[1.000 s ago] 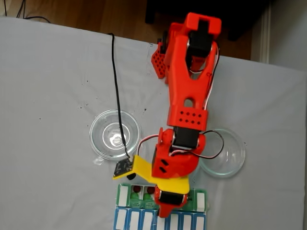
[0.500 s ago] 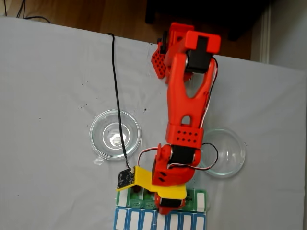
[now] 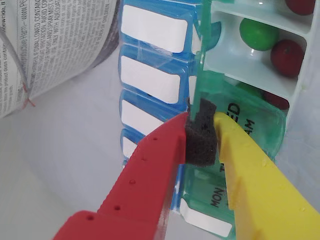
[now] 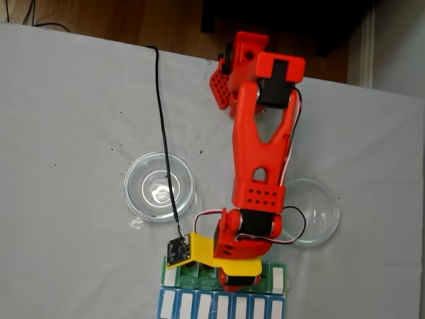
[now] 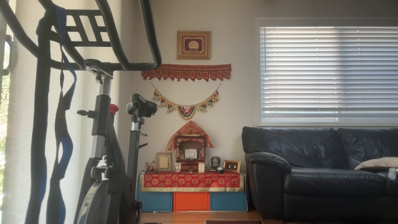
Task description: Sort medicines into box.
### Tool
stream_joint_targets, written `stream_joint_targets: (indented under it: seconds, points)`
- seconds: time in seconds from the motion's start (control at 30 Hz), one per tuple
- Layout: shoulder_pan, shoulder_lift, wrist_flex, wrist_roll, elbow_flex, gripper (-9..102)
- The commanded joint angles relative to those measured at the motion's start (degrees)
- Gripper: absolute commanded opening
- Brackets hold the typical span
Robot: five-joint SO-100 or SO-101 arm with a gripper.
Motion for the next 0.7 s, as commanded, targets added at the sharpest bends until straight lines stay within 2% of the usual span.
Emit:
stream_joint_targets:
  seconds: [0.0, 0.67]
  points:
    - [-1.3, 0.7, 1.6, -0.5, -4.2, 1]
    - [-1.6, -5.3, 6.8, 2.4, -8.5, 1]
